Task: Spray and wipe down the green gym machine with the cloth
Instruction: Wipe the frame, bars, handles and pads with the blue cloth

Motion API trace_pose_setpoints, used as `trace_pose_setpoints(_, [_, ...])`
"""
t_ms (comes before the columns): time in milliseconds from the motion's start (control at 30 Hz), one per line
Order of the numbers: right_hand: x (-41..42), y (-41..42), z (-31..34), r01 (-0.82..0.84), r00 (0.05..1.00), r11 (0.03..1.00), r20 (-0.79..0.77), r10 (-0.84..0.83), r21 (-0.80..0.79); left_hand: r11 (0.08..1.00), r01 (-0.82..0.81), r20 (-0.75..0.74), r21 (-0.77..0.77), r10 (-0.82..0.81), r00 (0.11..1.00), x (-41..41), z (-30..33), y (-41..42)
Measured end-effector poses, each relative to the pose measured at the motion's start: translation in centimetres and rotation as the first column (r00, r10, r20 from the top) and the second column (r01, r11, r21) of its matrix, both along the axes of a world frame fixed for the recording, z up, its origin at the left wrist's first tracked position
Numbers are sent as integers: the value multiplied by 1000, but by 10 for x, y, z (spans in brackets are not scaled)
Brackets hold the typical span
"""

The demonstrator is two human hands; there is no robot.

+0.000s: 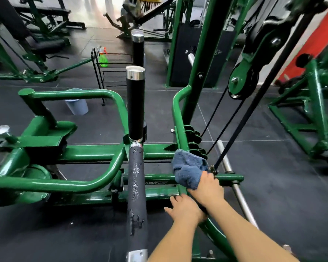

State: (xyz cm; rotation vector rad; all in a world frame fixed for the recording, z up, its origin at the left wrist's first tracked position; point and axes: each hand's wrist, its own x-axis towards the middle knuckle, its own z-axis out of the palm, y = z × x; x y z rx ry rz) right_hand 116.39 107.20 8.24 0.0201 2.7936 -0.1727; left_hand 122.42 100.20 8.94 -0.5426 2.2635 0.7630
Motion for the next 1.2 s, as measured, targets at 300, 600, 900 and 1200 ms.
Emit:
trace_pose_setpoints(300, [89, 38, -1, -56, 998, 985, 11, 55, 162, 997, -5, -86, 81, 12, 996, 34, 14, -10])
trace_pose_setpoints(600, [115, 60, 46, -80, 995, 960, -33, 92, 268, 953, -62, -112, 296, 99, 989, 55, 33, -3])
trace_pose_setpoints(900, [71, 60, 140, 19, 951, 985, -308, 36, 174, 958, -63, -427, 279, 183, 886, 34, 96, -12])
trace_pose_setpoints(1200, [35, 77, 200, 11, 935, 954, -334, -116, -301, 981, 26, -566, 192, 89, 820, -16, 130, -23])
